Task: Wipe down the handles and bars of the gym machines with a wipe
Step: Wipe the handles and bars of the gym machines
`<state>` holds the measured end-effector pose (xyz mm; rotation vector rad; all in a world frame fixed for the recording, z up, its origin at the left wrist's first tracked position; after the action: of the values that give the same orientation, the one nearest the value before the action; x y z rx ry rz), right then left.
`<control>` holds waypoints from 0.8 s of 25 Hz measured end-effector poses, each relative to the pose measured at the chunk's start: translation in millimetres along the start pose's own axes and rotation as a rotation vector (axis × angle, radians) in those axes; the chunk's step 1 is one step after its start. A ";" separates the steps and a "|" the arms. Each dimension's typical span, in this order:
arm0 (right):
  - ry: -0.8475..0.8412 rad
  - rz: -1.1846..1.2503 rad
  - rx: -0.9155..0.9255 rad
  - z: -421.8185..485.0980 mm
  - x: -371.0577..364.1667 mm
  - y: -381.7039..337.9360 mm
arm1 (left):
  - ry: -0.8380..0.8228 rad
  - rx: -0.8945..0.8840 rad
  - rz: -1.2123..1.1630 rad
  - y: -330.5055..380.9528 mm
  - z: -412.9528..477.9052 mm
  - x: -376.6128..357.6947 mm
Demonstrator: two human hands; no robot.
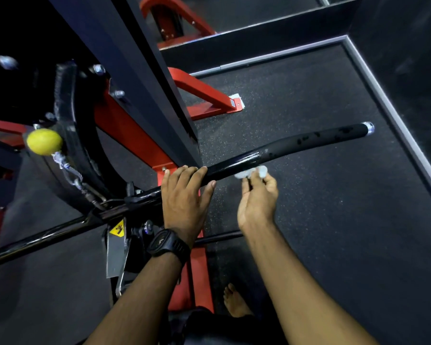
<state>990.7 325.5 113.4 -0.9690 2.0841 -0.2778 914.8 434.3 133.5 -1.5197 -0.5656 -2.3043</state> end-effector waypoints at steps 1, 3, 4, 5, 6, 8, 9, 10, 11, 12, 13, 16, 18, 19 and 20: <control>-0.006 0.019 -0.009 0.4 -1.8 -0.9 | 0.007 -0.004 -0.004 2.1 1.3 -0.4; -0.019 0.027 -0.037 1.2 -3.6 -0.3 | 0.020 -0.008 -0.012 4.3 2.8 -1.0; -0.007 0.036 -0.034 2.0 -2.1 1.3 | 0.022 -0.005 -0.022 5.0 2.4 -1.4; 0.004 0.037 -0.017 2.0 -1.3 2.2 | 0.023 0.000 -0.033 6.0 1.8 -1.8; 0.002 -0.018 0.027 3.5 0.6 2.9 | 0.027 0.004 -0.036 6.8 1.1 -1.8; -0.022 -0.327 0.202 4.7 5.2 0.1 | 0.032 0.007 -0.037 6.7 1.4 -2.5; -0.028 -0.508 0.326 5.7 8.1 -2.2 | 0.030 0.010 -0.042 6.2 1.6 -3.1; -0.028 -0.636 0.468 5.4 9.1 -6.4 | 0.026 0.012 -0.044 6.6 1.8 -3.8; -0.057 -0.719 0.615 3.9 7.9 -11.5 | 0.023 0.011 -0.039 7.6 2.0 -4.1; -0.142 -0.816 0.774 2.4 6.2 -15.9 | 0.025 0.006 -0.031 8.3 2.4 -4.1; -0.277 -0.967 0.937 -0.2 4.1 -19.6 | 0.029 -0.004 -0.025 8.4 2.6 -3.9; -0.499 -1.284 1.227 13.9 2.4 -38.5 | 0.026 -0.011 -0.020 7.9 1.6 -4.3; -0.390 -1.273 1.207 25.6 -2.4 -54.3 | 0.010 0.004 -0.008 8.9 1.6 -6.1; -0.411 -1.307 1.219 27.0 -6.3 -57.3 | 0.002 0.007 0.003 10.9 2.5 -7.3; -0.490 -1.388 1.261 27.8 -9.7 -58.5 | -0.010 -0.004 0.018 14.2 4.5 -8.9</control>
<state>1047.0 296.1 129.5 -1.2154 0.2323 -1.5723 928.4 424.6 129.0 -1.5326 -0.5484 -2.2868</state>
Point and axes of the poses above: each hand's wrist, its own z-axis towards the middle knuckle, its own x-axis out of the back of the hand, y = z × x, the point moved 4 cm from there along z, towards the middle knuckle, and after that the axes turned 7 degrees about z, right-handed, at the moved point
